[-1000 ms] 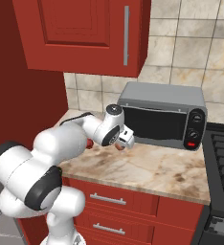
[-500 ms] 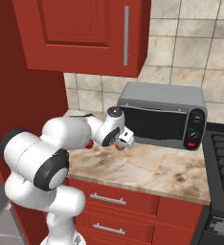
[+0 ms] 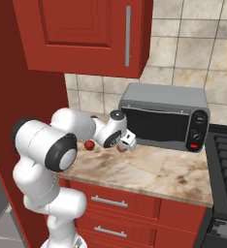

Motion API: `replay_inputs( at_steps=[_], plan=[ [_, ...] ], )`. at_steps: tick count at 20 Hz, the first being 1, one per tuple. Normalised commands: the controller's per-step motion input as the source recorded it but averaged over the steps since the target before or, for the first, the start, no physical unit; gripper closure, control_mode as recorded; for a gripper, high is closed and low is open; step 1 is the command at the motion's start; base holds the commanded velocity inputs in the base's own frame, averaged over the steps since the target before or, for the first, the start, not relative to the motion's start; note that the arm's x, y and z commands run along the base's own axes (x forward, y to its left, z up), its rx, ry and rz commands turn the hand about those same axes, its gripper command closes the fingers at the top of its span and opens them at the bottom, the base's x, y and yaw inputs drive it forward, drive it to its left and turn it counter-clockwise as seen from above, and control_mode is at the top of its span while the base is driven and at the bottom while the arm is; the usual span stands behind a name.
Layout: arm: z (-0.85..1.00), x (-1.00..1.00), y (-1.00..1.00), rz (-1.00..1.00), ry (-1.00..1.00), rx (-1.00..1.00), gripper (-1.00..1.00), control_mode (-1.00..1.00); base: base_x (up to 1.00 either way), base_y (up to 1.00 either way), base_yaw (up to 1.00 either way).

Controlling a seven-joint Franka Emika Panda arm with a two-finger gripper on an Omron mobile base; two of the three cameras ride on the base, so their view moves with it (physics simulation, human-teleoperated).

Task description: Place the liquor on the top shelf of the fridge to keep it out of children's reach, and place the peach and bell pepper on lower shelves for easy access.

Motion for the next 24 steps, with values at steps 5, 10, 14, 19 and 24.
replay_inputs(
  at_steps=[5,10,14,19,24],
  plan=[
    [-0.19,0.32,0.0,0.0,0.02,0.0,-1.0,-1.0,0.0,0.0,0.0],
    [-0.2,0.32,0.0,0.0,0.01,0.0,-1.0,-1.0,0.0,0.0,0.0],
    [-0.23,0.23,0.0,0.0,0.0,0.0,-1.0,-1.0,0.0,0.0,0.0],
    [-0.2,0.03,-0.01,0.0,0.04,0.0,-1.0,-1.0,0.0,0.0,0.0],
    [-0.18,0.0,0.0,0.0,0.04,0.0,-1.0,-1.0,0.0,0.0,0.0]
  ],
)
